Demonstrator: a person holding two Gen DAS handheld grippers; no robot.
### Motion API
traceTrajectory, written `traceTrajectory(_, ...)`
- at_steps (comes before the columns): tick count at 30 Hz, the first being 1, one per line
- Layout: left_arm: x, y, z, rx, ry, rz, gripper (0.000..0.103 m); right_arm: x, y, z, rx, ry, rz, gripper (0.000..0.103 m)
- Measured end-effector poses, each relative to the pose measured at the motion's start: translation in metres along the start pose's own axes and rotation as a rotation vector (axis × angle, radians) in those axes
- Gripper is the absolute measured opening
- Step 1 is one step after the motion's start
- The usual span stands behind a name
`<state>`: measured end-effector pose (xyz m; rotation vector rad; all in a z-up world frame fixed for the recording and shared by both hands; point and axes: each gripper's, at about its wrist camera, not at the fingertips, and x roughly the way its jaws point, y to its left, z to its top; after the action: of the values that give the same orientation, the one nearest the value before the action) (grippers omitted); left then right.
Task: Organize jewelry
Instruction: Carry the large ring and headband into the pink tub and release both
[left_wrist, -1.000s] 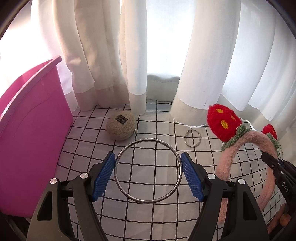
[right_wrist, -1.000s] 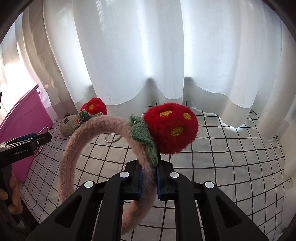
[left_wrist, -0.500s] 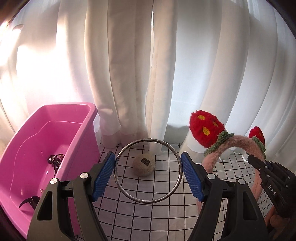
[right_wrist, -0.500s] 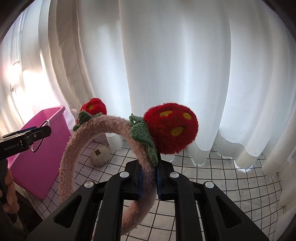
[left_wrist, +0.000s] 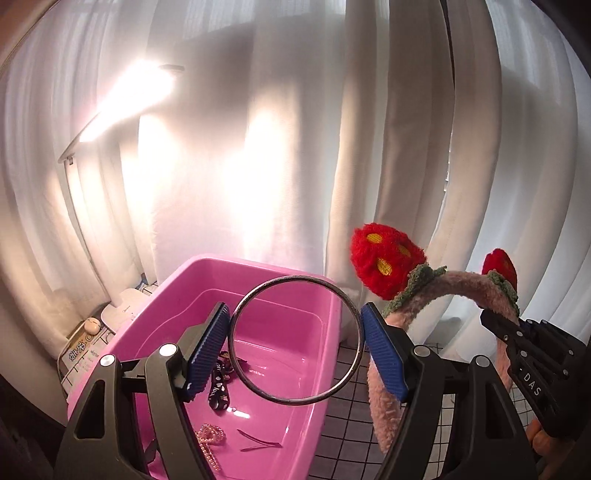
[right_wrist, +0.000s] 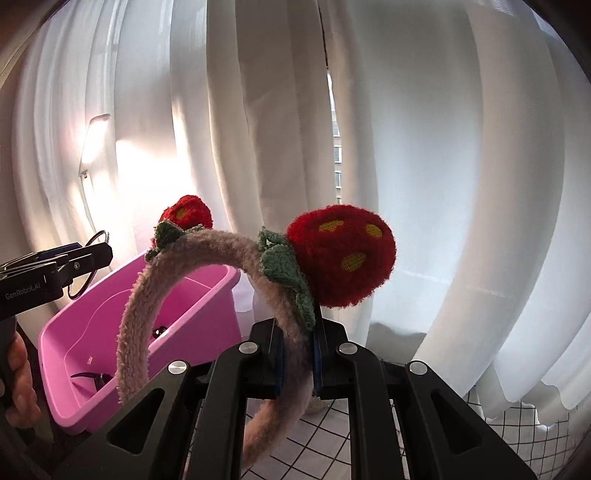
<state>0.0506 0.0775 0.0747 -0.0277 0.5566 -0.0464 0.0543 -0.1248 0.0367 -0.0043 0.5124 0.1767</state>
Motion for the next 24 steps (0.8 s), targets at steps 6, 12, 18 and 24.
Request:
traceTrajectory(6,0.005,0.057,0.001,-0.065,0.014,0.099,0.071,0.041,0.057,0.022,-0.069,0.022,0.092,0.011)
traceTrajectory(12,0.017,0.105,-0.005,-0.124,0.068,0.180,0.071,0.084,0.103,0.029,-0.145,0.086,0.150,0.011)
traceTrajectory(18,0.034,0.142,-0.023,-0.183,0.153,0.232,0.071,0.119,0.133,0.030,-0.213,0.174,0.170,0.011)
traceTrajectory(24,0.050,0.158,-0.041,-0.194,0.236,0.266,0.071,0.145,0.154,0.028,-0.270,0.258,0.176,0.011)
